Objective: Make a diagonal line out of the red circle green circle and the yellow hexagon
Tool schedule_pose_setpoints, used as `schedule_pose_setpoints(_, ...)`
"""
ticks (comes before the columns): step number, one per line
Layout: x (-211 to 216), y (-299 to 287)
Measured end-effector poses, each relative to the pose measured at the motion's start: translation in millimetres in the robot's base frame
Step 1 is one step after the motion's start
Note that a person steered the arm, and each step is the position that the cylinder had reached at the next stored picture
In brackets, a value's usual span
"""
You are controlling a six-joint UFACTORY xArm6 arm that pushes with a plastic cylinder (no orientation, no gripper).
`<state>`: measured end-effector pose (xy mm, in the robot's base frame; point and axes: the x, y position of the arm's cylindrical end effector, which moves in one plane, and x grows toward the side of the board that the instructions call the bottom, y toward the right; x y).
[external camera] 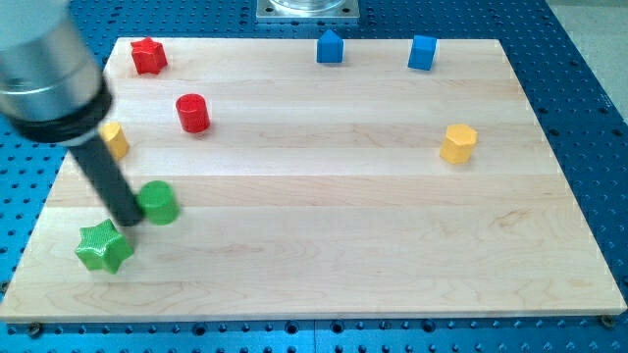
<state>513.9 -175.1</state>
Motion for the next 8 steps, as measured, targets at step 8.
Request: schedule_pose_setpoints(8,20.4,181.1)
